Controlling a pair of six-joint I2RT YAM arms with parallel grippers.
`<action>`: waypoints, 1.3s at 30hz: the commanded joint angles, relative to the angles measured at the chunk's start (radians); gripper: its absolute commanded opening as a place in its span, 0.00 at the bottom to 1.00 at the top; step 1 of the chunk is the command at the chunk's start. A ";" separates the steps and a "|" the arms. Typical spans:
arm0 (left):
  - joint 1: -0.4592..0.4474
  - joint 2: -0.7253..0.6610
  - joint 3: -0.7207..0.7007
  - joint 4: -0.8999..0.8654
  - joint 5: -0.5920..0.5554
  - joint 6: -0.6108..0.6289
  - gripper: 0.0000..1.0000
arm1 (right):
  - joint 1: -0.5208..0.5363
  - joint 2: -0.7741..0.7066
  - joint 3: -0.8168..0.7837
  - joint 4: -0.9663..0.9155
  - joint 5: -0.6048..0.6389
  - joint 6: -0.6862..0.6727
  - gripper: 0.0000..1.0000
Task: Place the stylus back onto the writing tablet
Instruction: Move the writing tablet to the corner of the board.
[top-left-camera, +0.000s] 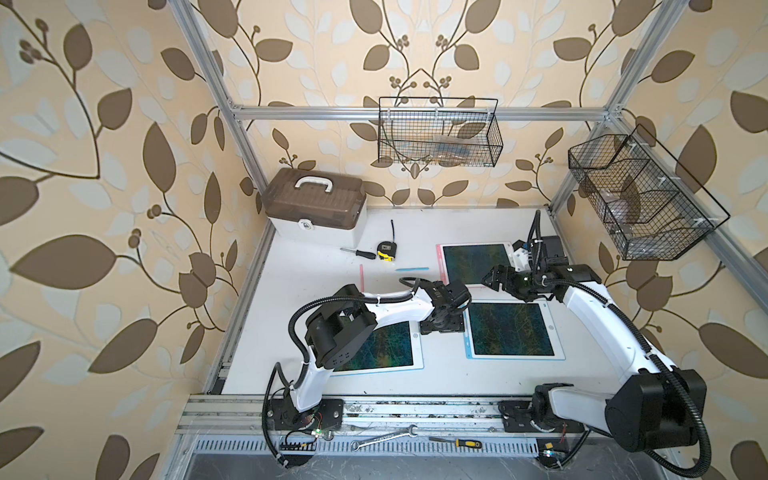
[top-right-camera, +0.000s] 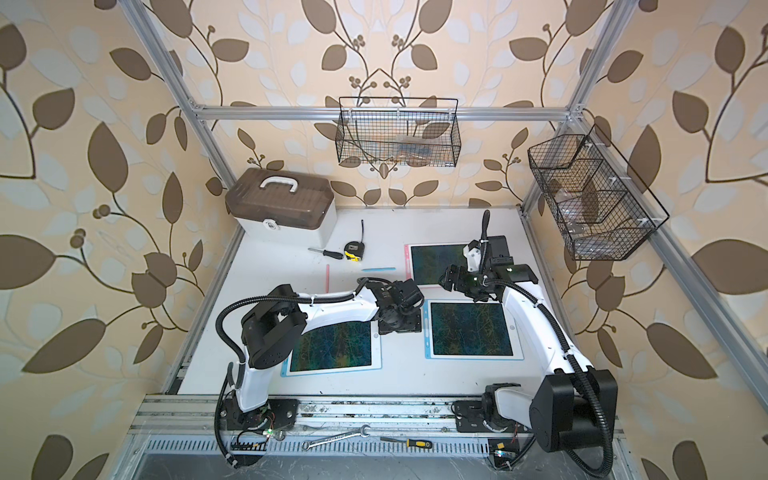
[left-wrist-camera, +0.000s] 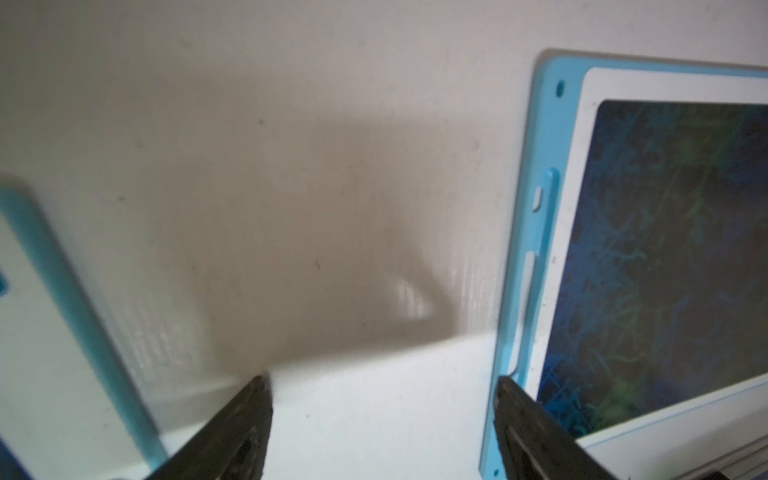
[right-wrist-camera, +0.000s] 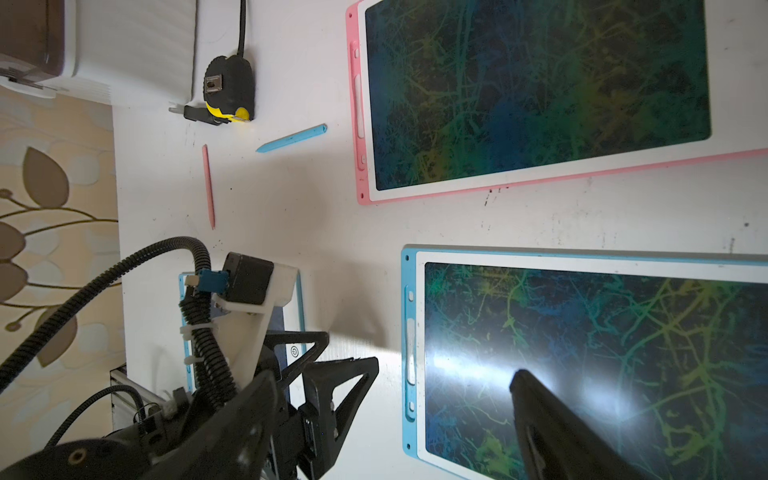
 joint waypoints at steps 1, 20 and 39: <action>0.000 -0.030 -0.103 -0.096 -0.033 -0.039 0.84 | 0.001 -0.020 -0.012 0.007 -0.016 -0.006 0.88; 0.064 -0.234 -0.416 -0.127 -0.097 -0.071 0.84 | 0.118 0.009 -0.029 0.075 0.028 0.073 0.88; 0.267 -0.484 -0.653 -0.177 -0.128 -0.041 0.83 | 0.218 0.087 0.021 0.135 0.074 0.139 0.88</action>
